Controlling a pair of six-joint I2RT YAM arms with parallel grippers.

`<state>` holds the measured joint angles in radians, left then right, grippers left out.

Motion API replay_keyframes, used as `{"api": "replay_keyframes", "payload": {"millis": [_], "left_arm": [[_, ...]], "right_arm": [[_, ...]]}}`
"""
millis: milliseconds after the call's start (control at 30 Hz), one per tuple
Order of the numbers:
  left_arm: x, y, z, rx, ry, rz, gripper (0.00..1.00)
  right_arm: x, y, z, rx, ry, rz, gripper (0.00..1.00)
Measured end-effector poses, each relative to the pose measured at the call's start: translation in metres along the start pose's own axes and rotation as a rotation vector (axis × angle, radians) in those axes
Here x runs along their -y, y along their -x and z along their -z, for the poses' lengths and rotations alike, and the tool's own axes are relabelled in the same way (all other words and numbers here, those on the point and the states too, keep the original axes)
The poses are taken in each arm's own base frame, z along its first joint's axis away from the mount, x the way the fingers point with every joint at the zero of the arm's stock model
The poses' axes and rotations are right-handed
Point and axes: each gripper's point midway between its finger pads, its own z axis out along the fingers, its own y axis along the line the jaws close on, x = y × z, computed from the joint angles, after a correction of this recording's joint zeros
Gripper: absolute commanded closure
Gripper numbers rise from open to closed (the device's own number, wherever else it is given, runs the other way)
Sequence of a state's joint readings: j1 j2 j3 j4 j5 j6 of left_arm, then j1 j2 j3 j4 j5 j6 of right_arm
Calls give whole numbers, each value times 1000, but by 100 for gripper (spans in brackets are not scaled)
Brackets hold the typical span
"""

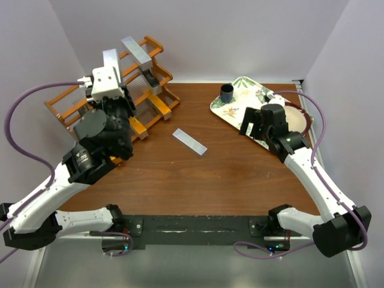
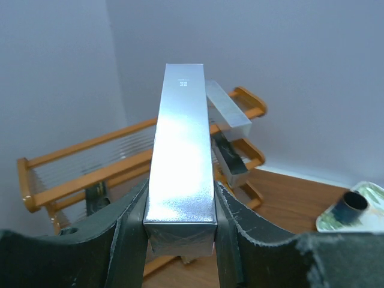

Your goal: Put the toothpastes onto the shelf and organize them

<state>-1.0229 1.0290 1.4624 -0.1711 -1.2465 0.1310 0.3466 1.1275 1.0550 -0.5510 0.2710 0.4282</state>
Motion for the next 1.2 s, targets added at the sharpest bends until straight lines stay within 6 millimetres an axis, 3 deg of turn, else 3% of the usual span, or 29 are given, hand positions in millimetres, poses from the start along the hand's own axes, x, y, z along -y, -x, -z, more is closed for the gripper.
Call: {"api": "replay_keyframes", "payload": {"millis": [200, 333, 533, 733, 900, 1200], "left_arm": [[-18, -2, -52, 0, 187, -63, 83], [-24, -34, -100, -49, 263, -114, 83], [-36, -75, -144, -117, 318, -127, 83], [-50, -102, -170, -155, 375, -112, 82], [-47, -120, -180, -177, 378, -104, 82], [-58, -130, -197, -158, 388, -95, 82]], "right_arm": [[1, -4, -2, -8, -1, 14, 2], [1, -6, -3, -13, 4, 21, 1], [-4, -7, -2, -18, 31, 26, 1], [-8, -9, -2, -29, 56, 30, 2], [-11, -12, -3, -38, 74, 31, 2], [-14, -17, -7, -59, 92, 40, 2]]}}
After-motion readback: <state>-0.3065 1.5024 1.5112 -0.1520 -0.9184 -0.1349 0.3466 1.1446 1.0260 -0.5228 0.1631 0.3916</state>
